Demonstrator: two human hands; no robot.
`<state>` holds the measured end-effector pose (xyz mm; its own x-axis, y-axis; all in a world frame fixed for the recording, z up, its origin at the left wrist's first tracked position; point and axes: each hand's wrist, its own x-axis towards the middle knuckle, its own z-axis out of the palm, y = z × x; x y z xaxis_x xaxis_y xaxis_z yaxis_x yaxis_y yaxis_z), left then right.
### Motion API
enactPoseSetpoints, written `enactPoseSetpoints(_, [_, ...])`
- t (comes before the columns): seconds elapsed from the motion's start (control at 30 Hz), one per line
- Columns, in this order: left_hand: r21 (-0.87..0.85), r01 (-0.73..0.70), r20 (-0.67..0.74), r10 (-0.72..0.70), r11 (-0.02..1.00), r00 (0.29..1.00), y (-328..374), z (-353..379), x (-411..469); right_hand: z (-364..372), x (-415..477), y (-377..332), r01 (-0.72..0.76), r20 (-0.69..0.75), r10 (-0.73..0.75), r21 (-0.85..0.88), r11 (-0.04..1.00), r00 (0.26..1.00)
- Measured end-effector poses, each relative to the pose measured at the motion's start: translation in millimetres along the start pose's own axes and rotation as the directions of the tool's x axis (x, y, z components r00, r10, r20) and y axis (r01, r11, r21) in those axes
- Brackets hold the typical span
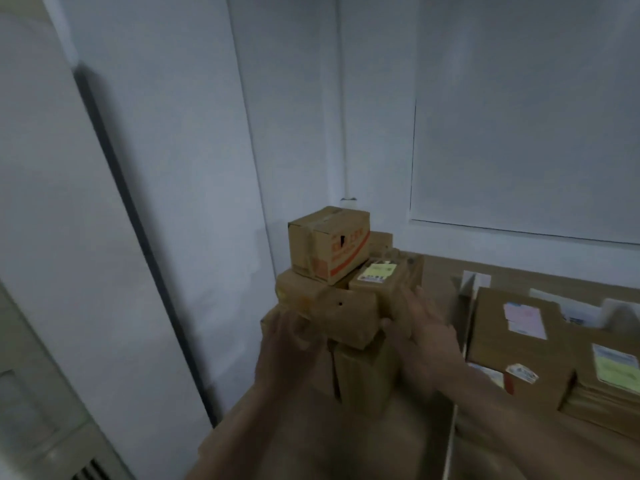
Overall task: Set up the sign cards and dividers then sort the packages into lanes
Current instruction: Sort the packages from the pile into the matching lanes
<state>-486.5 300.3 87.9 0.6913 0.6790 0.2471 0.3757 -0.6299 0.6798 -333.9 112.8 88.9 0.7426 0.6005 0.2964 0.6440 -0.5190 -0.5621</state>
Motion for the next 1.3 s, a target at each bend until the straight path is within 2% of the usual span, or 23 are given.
enactPoseSetpoints(0.03, [-0.028,-0.004,-0.02,0.003,1.0,1.0,4.6,-5.1,12.9,3.3,17.3,-4.6,0.012,-0.008,-0.012,0.045,0.999,1.0])
enactPoseSetpoints(0.17, [0.039,0.045,-0.031,-0.044,0.998,0.999,14.2,-24.3,70.9,25.1,87.6,-9.2,-0.02,-0.006,0.022,0.171,0.985,1.0])
enactPoseSetpoints(0.27, [-0.029,0.089,-0.047,-0.09,0.996,0.995,12.2,-35.3,112.8,24.7,126.4,-33.5,-0.065,-0.036,0.076,0.252,0.966,0.996])
enactPoseSetpoints(0.33, [-0.132,0.129,-0.045,-0.136,0.983,0.99,11.1,-42.2,145.6,28.3,151.8,-46.3,-0.11,-0.05,0.133,0.322,0.94,0.99])
enactPoseSetpoints(0.43, [-0.236,0.165,-0.013,-0.173,0.958,0.985,15.5,-49.3,198.7,37.5,189.7,-58.6,-0.169,-0.004,0.181,0.333,0.928,0.983])
enactPoseSetpoints(0.5, [-0.266,0.15,0.003,-0.155,0.952,0.988,13.0,-47.4,235.4,44.4,212.9,-64.3,-0.247,0.029,0.258,0.412,0.877,0.966])
enactPoseSetpoints(0.57, [-0.272,0.138,0.025,-0.137,0.952,0.99,10.5,-42.7,269.5,51.1,232.5,-73.8,-0.338,0.069,0.356,0.524,0.782,0.932])
enactPoseSetpoints(0.7, [-0.306,0.123,0.117,-0.091,0.944,0.989,4.5,-30.2,324.9,69.0,264.4,-83.1,-0.425,0.075,0.468,0.564,0.708,0.88])
enactPoseSetpoints(0.93, [-0.351,0.221,0.338,-0.097,0.91,0.936,-21.5,-9.1,381.6,100.3,301.8,-90.5,-0.503,0.124,0.577,0.657,0.561,0.807])
enactPoseSetpoints(1.0, [-0.379,0.233,0.357,-0.091,0.896,0.93,-26.2,-4.0,390.4,105.0,304.9,-96.9,-0.527,0.132,0.606,0.656,0.54,0.785])
enactPoseSetpoints(1.07, [-0.379,0.204,0.34,-0.069,0.903,0.938,-26.2,-3.2,392.5,109.7,308.1,-97.7,-0.526,0.131,0.614,0.67,0.524,0.778])
enactPoseSetpoints(1.17, [-0.415,0.215,0.287,-0.097,0.884,0.953,-24.3,-4.9,387.5,110.1,308.1,-100.6,-0.442,0.047,0.587,0.706,0.553,0.809])
enactPoseSetpoints(1.23, [-0.52,0.255,0.27,-0.127,0.815,0.954,-23.6,-6.1,382.0,106.5,306.2,-103.1,-0.38,-0.022,0.559,0.711,0.591,0.829])
enactPoseSetpoints(1.3, [-0.611,0.214,0.235,-0.083,0.762,0.968,-22.8,-9.0,376.1,99.7,302.4,-105.0,-0.326,-0.074,0.523,0.706,0.629,0.849])
